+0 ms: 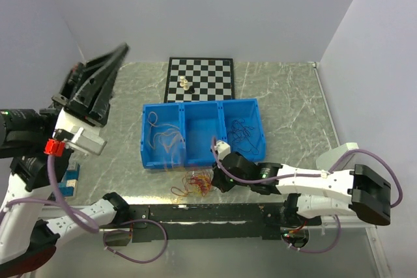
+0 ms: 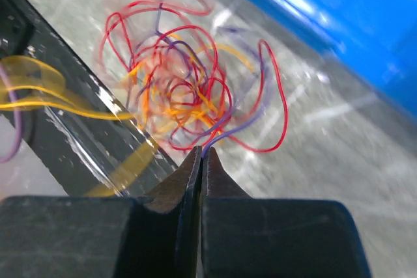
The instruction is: Untangle the cables
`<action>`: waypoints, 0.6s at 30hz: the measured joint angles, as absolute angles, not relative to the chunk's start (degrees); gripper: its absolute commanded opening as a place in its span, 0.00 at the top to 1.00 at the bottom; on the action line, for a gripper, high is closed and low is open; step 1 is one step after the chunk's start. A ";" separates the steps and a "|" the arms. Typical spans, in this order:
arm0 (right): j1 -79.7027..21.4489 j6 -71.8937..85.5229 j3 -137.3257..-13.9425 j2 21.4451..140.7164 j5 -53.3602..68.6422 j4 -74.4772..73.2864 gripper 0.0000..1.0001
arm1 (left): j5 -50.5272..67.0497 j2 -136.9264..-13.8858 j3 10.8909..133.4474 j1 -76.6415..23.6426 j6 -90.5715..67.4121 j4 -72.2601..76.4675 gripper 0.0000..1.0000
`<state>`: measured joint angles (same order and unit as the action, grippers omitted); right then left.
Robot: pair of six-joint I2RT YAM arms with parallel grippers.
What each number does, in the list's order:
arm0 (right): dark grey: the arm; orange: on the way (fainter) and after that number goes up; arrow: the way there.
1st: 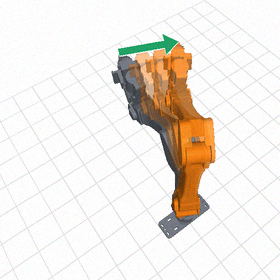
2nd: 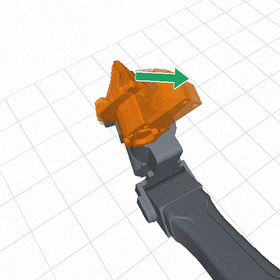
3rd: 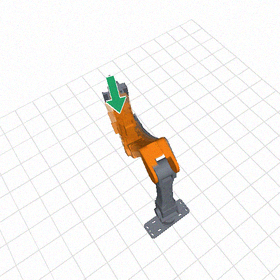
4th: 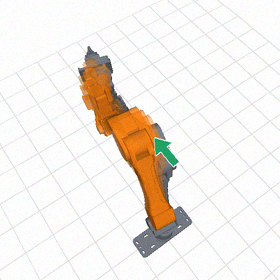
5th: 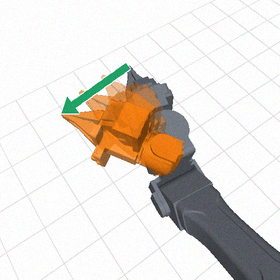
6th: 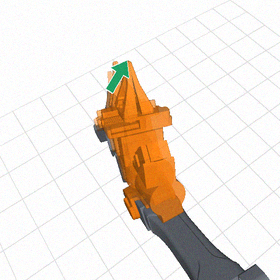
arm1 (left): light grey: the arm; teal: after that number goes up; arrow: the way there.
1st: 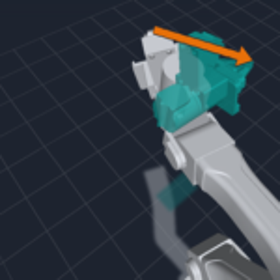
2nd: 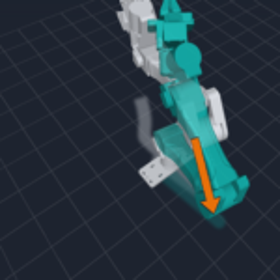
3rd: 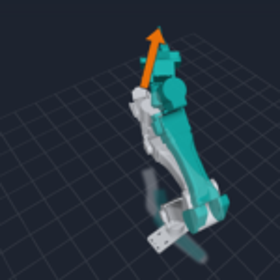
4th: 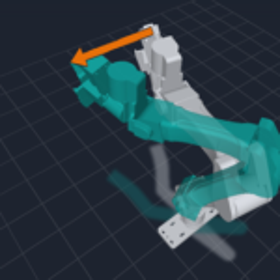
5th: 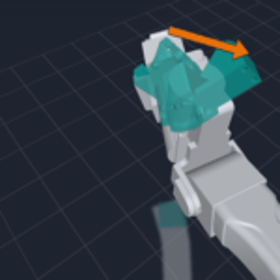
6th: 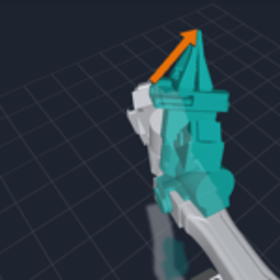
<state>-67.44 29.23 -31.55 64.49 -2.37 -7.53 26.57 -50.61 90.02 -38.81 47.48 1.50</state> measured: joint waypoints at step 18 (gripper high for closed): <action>-67.24 33.91 -27.88 60.16 -5.26 -15.22 1.00 | 24.60 -55.09 97.06 -38.65 49.28 -13.61 0.35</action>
